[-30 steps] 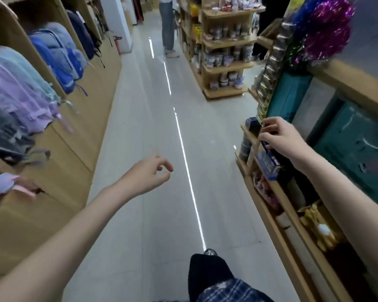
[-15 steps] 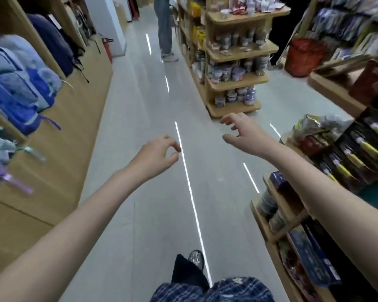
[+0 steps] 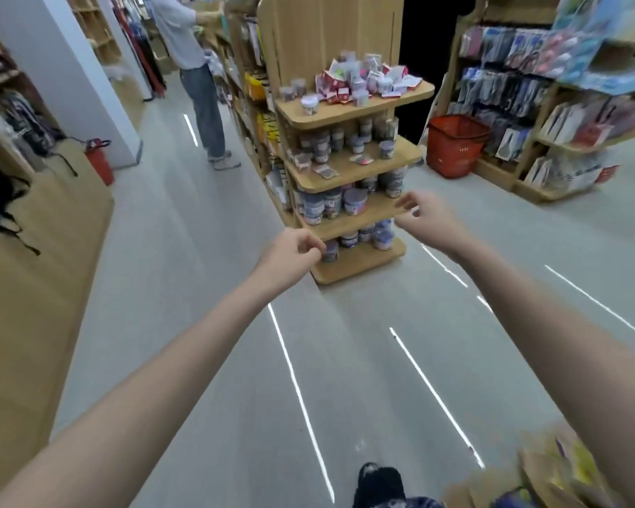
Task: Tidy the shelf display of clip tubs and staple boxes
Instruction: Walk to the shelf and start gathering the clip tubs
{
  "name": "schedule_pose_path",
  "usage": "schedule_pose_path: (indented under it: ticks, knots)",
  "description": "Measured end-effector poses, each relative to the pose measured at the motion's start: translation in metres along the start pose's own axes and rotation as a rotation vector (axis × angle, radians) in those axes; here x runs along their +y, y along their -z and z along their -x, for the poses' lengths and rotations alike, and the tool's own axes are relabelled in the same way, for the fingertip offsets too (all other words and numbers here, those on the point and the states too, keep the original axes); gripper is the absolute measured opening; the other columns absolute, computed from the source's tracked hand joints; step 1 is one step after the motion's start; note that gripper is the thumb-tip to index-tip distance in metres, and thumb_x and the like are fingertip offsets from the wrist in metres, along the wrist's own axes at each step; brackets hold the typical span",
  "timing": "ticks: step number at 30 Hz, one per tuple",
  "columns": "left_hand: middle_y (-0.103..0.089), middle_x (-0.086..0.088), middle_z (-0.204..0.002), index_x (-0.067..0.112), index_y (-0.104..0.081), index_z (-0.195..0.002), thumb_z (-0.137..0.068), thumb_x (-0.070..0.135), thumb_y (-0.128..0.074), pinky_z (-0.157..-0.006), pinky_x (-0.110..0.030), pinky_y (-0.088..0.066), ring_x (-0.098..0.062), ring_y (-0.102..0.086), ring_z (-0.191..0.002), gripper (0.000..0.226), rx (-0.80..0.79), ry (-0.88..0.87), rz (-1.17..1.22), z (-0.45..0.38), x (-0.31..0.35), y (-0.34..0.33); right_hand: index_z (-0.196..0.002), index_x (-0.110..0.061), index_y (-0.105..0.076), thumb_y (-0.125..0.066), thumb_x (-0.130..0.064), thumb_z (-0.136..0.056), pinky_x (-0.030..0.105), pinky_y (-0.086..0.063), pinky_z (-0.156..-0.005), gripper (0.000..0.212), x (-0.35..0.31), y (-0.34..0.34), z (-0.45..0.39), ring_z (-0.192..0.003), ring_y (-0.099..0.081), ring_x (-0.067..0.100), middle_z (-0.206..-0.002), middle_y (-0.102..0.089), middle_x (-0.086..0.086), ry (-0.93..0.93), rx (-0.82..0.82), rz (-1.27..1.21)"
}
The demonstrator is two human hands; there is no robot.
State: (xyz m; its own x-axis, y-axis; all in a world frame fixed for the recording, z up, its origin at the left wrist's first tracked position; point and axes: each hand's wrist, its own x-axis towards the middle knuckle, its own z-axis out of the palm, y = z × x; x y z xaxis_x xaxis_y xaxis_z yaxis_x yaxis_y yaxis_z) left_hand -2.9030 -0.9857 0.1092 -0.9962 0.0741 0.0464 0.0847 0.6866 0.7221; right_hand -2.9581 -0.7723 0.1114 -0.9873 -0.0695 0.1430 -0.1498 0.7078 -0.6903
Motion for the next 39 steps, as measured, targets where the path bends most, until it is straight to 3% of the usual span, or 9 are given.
schedule_pose_path:
  ticks: [8, 12, 14, 17, 20, 23, 26, 31, 39]
  knots:
    - [-0.056, -0.002, -0.109, 0.028, -0.061, -0.079, -0.088, 0.013, -0.052, -0.086, -0.028, -0.039, -0.013, -0.052, -0.102, 0.02, 0.241, -0.013, 0.021, -0.253, -0.009, 0.05, -0.106, -0.005, -0.06, -0.055, -0.013, -0.085, 0.031, -0.039, -0.084, 0.024, 0.038, 0.024, -0.255, -0.104, -0.051, 0.026, -0.11, -0.057, 0.012, 0.058, 0.082, 0.12]
    - [-0.057, 0.0, -0.106, 0.023, -0.059, -0.1, -0.09, 0.015, -0.05, -0.077, -0.025, -0.037, -0.014, -0.052, -0.099, 0.016, 0.254, 0.062, 0.093, -0.381, -0.036, 0.041, -0.109, -0.005, -0.059, -0.058, -0.01, -0.083, 0.025, -0.032, -0.083, 0.026, 0.067, 0.015, -0.364, -0.108, -0.047, 0.027, -0.101, -0.053, 0.007, 0.142, 0.138, 0.198]
    - [-0.054, 0.003, -0.108, 0.019, -0.053, -0.114, -0.091, 0.014, -0.049, -0.071, -0.022, -0.038, -0.012, -0.05, -0.098, 0.024, 0.245, 0.058, 0.094, -0.438, -0.046, 0.031, -0.114, -0.007, -0.056, -0.059, -0.013, -0.083, 0.029, -0.029, -0.09, 0.032, 0.087, 0.007, -0.415, -0.111, -0.042, 0.031, -0.112, -0.05, 0.014, 0.164, 0.108, 0.31]
    - [-0.056, 0.0, -0.106, 0.015, -0.056, -0.107, -0.089, 0.008, -0.049, -0.063, -0.014, -0.037, -0.013, -0.052, -0.092, 0.02, 0.178, -0.009, 0.028, -0.528, -0.055, 0.022, -0.124, -0.011, -0.048, -0.057, -0.018, -0.086, 0.032, -0.027, -0.095, 0.04, 0.11, 0.008, -0.493, -0.116, -0.034, 0.032, -0.125, -0.041, 0.016, 0.169, -0.047, 0.457]
    - [-0.057, -0.003, -0.1, 0.016, -0.062, -0.091, -0.086, 0.006, -0.052, -0.078, -0.025, -0.043, -0.018, -0.055, -0.094, 0.015, 0.153, -0.04, -0.093, -0.613, -0.053, 0.012, -0.121, -0.012, -0.051, -0.056, -0.02, -0.086, 0.033, -0.026, -0.097, 0.037, 0.125, 0.015, -0.564, -0.116, -0.031, 0.032, -0.129, -0.038, 0.015, 0.15, -0.113, 0.528]
    - [-0.053, -0.005, -0.108, 0.014, -0.065, -0.094, -0.085, 0.008, -0.053, -0.09, -0.031, -0.037, -0.021, -0.048, -0.106, 0.016, 0.16, -0.073, -0.221, -0.688, -0.05, 0.002, -0.115, -0.01, -0.054, -0.056, -0.02, -0.085, 0.036, -0.025, -0.097, 0.032, 0.138, 0.019, -0.638, -0.116, -0.031, 0.032, -0.128, -0.039, 0.014, 0.193, -0.086, 0.529]
    - [-0.053, -0.005, -0.116, 0.016, -0.063, -0.092, -0.085, 0.011, -0.053, -0.098, -0.04, -0.035, -0.025, -0.044, -0.114, 0.014, 0.207, -0.088, -0.28, -0.744, -0.053, -0.011, -0.117, -0.01, -0.052, -0.055, -0.021, -0.085, 0.04, -0.028, -0.097, 0.033, 0.154, 0.019, -0.714, -0.118, -0.029, 0.031, -0.131, -0.038, 0.014, 0.272, -0.079, 0.554]
    - [-0.051, -0.003, -0.121, 0.014, -0.058, -0.111, -0.085, 0.011, -0.055, -0.094, -0.038, -0.035, -0.025, -0.042, -0.114, 0.026, 0.381, -0.037, -0.305, -0.816, -0.044, -0.022, -0.133, -0.017, -0.038, -0.058, -0.032, -0.086, 0.043, -0.025, -0.103, 0.054, 0.166, 0.022, -0.824, -0.129, -0.023, 0.032, -0.14, -0.03, 0.013, 0.351, -0.072, 0.549]
    - [-0.051, 0.0, -0.129, 0.018, -0.039, -0.131, -0.085, 0.017, -0.057, -0.097, -0.05, -0.038, -0.02, -0.048, -0.116, 0.05, 0.393, 0.026, -0.201, -0.881, -0.041, -0.026, -0.139, -0.017, -0.026, -0.071, -0.034, -0.076, 0.019, -0.023, -0.094, 0.08, 0.149, 0.004, -0.912, -0.125, -0.032, 0.023, -0.135, -0.035, 0.011, 0.6, -0.313, 0.202]
